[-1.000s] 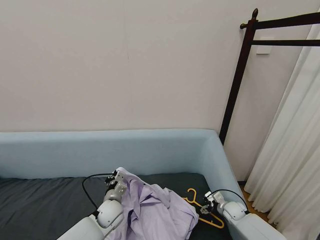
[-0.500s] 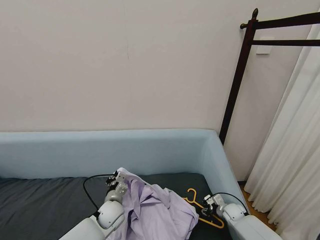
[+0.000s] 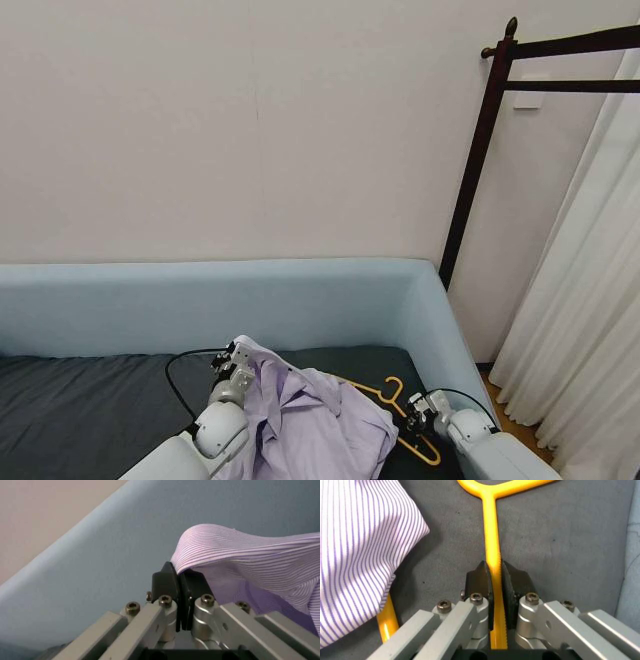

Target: Pick up the clothes from the sofa and hang them on the clothes hanger.

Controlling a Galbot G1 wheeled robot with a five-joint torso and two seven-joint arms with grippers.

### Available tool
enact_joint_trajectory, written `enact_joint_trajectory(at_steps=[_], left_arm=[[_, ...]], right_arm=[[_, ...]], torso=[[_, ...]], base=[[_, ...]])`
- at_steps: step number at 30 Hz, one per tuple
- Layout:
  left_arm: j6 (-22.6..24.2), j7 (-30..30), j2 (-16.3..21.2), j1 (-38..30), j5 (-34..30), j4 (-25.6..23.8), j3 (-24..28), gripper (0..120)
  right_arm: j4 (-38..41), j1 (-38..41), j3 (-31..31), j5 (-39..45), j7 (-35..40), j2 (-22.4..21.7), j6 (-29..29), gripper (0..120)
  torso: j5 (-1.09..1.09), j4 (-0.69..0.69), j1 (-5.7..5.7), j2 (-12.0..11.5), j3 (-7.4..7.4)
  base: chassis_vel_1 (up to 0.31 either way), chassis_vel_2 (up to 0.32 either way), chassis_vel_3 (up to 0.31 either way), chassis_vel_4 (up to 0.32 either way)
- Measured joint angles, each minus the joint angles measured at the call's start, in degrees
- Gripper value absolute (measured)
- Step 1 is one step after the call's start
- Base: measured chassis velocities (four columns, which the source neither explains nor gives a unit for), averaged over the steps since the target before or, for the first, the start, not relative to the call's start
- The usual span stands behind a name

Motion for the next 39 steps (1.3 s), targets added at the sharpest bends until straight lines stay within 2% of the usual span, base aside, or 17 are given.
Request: enact_joint_trajectory(at_steps=[7,13,16,17,19,20,21,24,25,27,29,30,31,33,35,39], left_arm=[[0.0,0.2,0.5,-0.1,-0.4,0.0,0.0,0],[0.0,0.3,1.2,0.2,-1.3,-0.3,-0.2,0],[0.0,0.4,2.0,1.2,-1.5,-0.9,-1.1,0],[0.0,0.4,2.0,1.2,-1.5,-0.9,-1.1,0],[0.0,0.7,2.4,1.4,-1.6,-1.2,-1.4,0],[0.0,0.8,2.5,1.3,-1.8,-1.3,-1.5,0],[0.0,0.8,2.5,1.3,-1.8,-1.3,-1.5,0],[0.0,1.2,2.9,0.4,-2.2,-1.5,-1.4,0],[0.0,1.2,2.9,0.4,-2.2,-1.5,-1.4,0],[0.2,1.5,3.4,-0.6,-2.7,-2.1,-0.8,0],[0.4,1.7,3.7,-0.9,-2.9,-2.7,-0.5,0],[0.4,1.7,3.7,-0.9,-2.9,-2.7,-0.5,0],[0.8,1.8,3.9,-1.0,-3.3,-3.3,-0.4,0],[1.5,2.2,4.6,-0.8,-4.2,-5.0,-0.1,0],[1.7,2.4,4.8,-0.7,-4.3,-5.5,0.0,0],[2.9,3.1,6.2,-0.3,-7.8,-8.3,0.0,0]], right_arm=[[2.8,-0.3,1.1,1.9,3.7,-0.9,-0.6,5],[11.0,-0.3,0.1,6.8,10.9,-3.8,-0.1,5],[18.4,-1.2,-0.1,9.0,14.9,-5.8,0.2,5],[18.4,-1.2,-0.1,9.0,14.9,-5.8,0.2,5],[25.4,-2.8,0.4,9.2,17.7,-7.7,0.2,5],[29.1,-4.0,0.8,9.1,18.9,-8.9,0.0,5],[29.1,-4.0,0.8,9.1,18.9,-8.9,0.0,5],[39.3,-8.5,2.4,6.0,21.8,-12.6,-0.4,5],[39.3,-8.5,2.4,6.0,21.8,-12.6,-0.4,5],[47.4,-15.1,4.3,-1.2,23.7,-16.5,1.2,5],[51.0,-20.2,6.1,-7.1,25.0,-18.1,3.0,5],[51.0,-20.2,6.1,-7.1,25.0,-18.1,3.0,5],[52.6,-23.4,7.4,-12.1,26.1,-18.6,4.8,5],[54.7,-28.2,9.8,-20.5,28.2,-18.8,7.9,5],[55.4,-29.7,10.6,-22.7,29.1,-18.6,8.9,5],[58.6,-36.5,12.4,-33.8,32.8,-16.3,14.0,5]], torso=[[0.02,-0.01,0.0,0.0,0.02],[0.02,-0.01,0.01,0.0,0.02],[0.01,0.02,0.01,0.0,0.02],[0.01,0.02,0.01,0.0,0.02],[0.01,0.03,0.01,0.0,0.01],[0.01,0.03,0.01,0.0,0.01],[0.01,0.03,0.01,0.0,0.01],[0.01,0.02,0.01,0.0,0.0],[0.01,0.02,0.01,0.0,0.0],[0.01,-0.02,0.01,0.0,0.0],[0.02,-0.03,0.0,0.0,0.0],[0.02,-0.03,0.0,0.0,0.0],[0.02,-0.03,0.0,0.0,0.0],[0.02,-0.02,0.0,0.0,0.0],[0.01,-0.01,0.0,0.0,0.0],[0.01,0.02,0.0,0.0,0.0]], base=[[0.0,0.0,0.0,0.0],[0.0,0.0,0.0,0.0],[0.0,0.0,0.0,0.0],[0.0,0.0,0.0,0.0],[0.0,0.0,0.0,0.0],[0.0,0.0,0.0,0.0],[0.0,0.0,0.0,0.0],[0.0,0.0,0.0,0.0],[0.0,0.0,0.0,0.0],[0.0,0.0,0.0,0.0],[0.0,0.0,0.0,0.0],[0.0,0.0,0.0,0.0],[0.0,0.0,0.0,0.0],[0.0,0.0,0.0,0.0],[0.0,0.0,0.0,0.0],[0.0,0.0,0.0,0.0]])
